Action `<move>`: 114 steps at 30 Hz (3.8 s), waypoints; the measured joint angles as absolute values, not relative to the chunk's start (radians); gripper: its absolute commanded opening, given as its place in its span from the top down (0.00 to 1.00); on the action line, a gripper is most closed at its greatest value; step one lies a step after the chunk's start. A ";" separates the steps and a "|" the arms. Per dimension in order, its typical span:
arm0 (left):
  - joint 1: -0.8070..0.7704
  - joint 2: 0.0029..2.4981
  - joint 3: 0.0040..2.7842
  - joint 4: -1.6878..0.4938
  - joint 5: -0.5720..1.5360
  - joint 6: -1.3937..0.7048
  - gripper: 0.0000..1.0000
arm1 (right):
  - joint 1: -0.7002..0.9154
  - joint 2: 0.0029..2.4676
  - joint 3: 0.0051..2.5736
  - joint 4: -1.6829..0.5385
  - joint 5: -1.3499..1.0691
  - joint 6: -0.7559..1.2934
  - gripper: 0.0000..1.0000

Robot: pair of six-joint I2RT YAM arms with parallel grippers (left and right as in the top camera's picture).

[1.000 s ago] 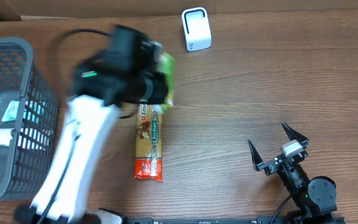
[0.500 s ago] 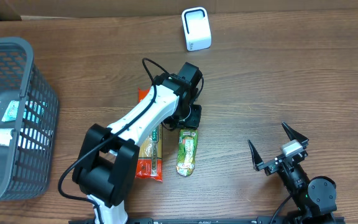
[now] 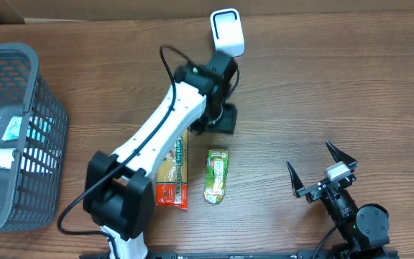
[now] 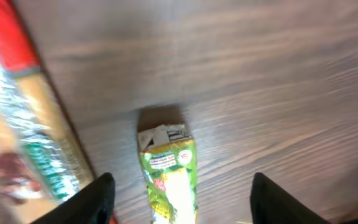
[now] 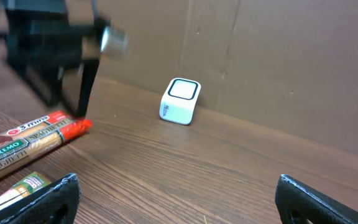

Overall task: Scan the item barcode
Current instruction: 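Carry the green tea carton out and place it right of the spaghetti, then reach the left gripper into the basket and grasp the white tube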

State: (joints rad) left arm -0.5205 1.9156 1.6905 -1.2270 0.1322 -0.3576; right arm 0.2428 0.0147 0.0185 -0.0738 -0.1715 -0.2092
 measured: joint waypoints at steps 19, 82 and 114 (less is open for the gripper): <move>-0.177 1.499 2.133 -1.459 0.007 -0.303 0.00 | 0.243 0.015 0.019 -0.074 -0.171 -0.209 0.00; 0.904 1.873 1.432 -0.762 -0.066 -0.468 0.00 | 0.243 0.015 0.019 -0.073 -0.172 -0.210 0.00; 0.842 2.030 1.461 -0.755 -0.164 -0.431 0.96 | 0.243 0.015 0.019 -0.074 -0.172 -0.210 0.00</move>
